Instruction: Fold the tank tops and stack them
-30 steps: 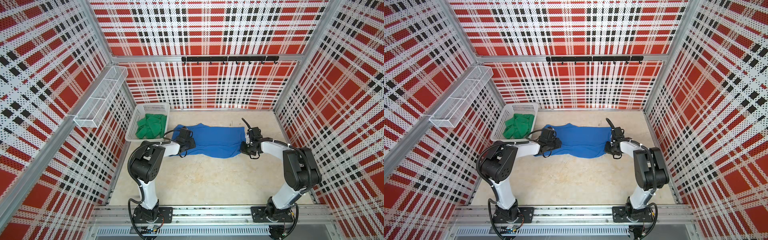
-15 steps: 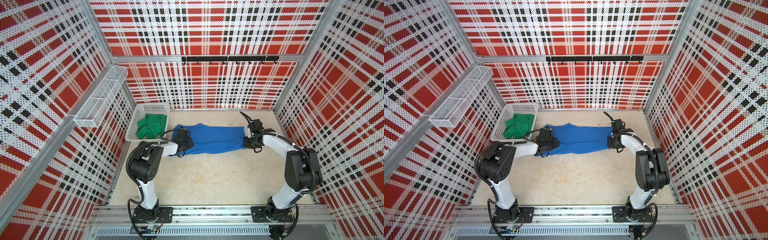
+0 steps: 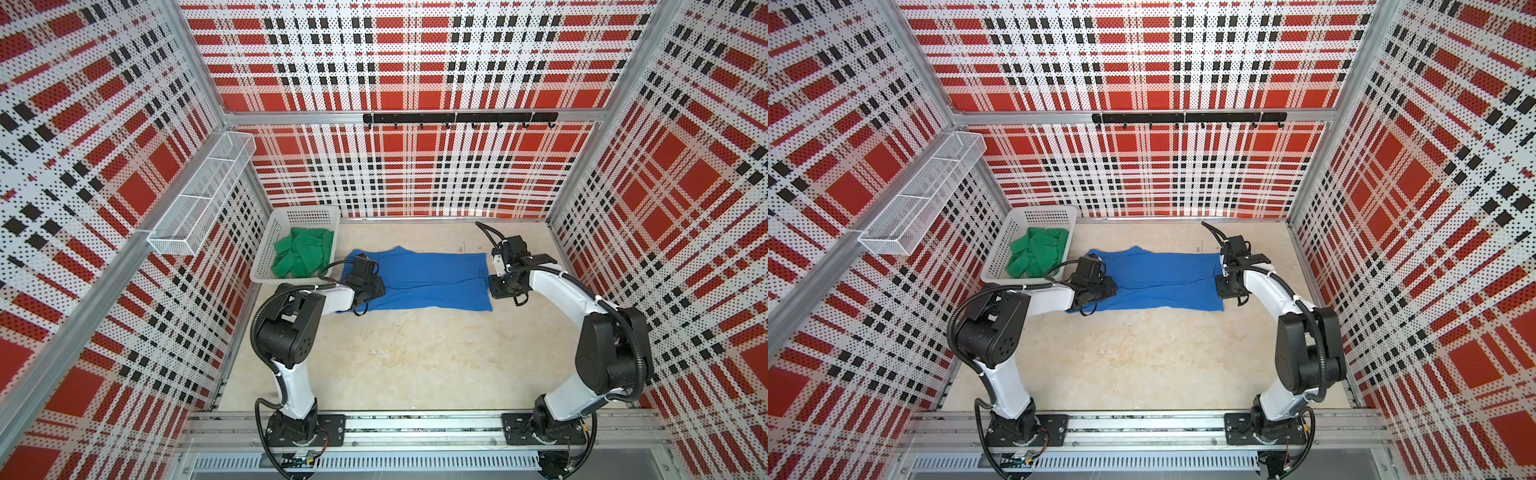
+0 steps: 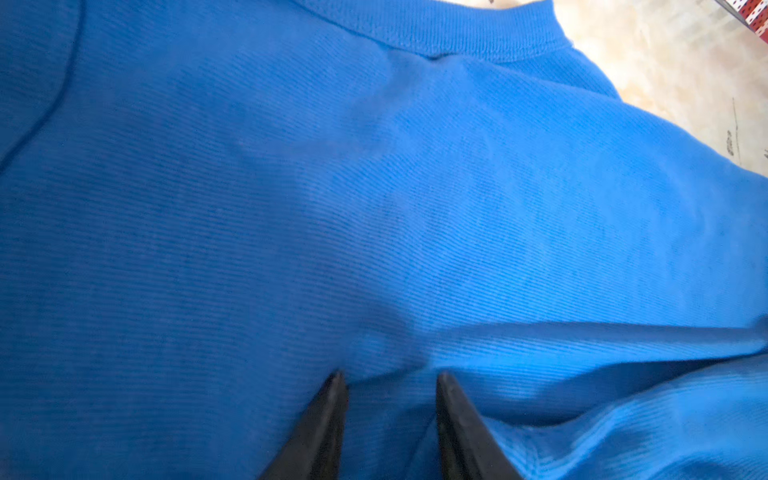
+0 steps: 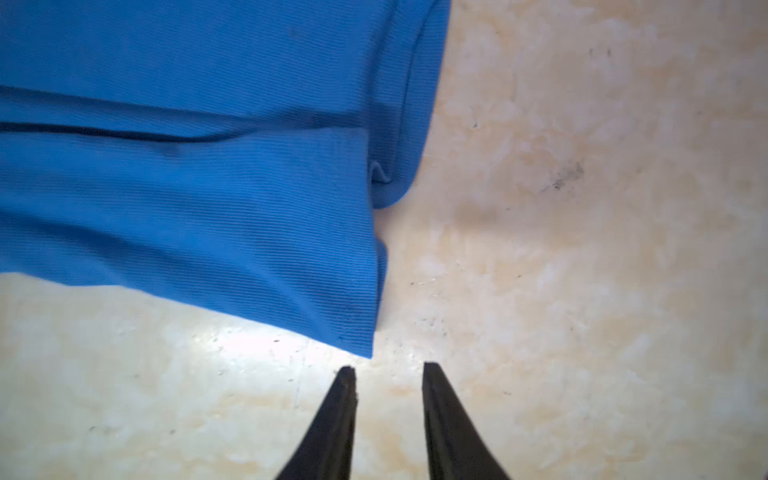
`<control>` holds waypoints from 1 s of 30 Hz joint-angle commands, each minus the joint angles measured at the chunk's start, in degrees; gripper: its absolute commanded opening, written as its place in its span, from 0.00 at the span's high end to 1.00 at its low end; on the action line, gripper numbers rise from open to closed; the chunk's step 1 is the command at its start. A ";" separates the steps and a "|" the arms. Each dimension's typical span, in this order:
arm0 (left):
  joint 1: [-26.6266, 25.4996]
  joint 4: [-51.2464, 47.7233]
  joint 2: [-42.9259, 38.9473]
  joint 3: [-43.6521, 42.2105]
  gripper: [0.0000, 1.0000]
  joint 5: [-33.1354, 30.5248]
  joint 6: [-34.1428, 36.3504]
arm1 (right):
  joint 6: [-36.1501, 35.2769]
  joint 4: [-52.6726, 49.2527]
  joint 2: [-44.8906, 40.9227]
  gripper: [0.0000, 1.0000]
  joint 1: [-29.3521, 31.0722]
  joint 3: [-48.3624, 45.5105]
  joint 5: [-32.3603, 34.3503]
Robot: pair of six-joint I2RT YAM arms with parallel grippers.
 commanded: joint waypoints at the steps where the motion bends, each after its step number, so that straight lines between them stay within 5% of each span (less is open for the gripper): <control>1: -0.36 -5.73 -0.98 -2.77 0.59 -0.73 -0.15 | 0.71 -2.47 -3.88 0.58 -0.39 -1.57 -5.48; 15: -1.67 -10.54 -7.90 1.58 0.55 -2.11 0.95 | 19.48 12.12 0.62 0.68 4.13 -4.97 -4.16; 18: -2.20 -10.84 -7.82 1.98 0.54 -1.76 0.95 | 20.28 12.91 3.21 0.60 3.29 -4.70 -0.22; 22: -3.52 -10.66 -7.17 2.07 0.53 -1.08 1.10 | 20.26 15.91 5.48 0.49 0.93 -5.52 -3.25; 30: -5.11 -9.14 -4.45 1.35 0.51 -0.21 0.61 | 18.64 16.17 10.72 0.52 0.73 -5.81 -4.73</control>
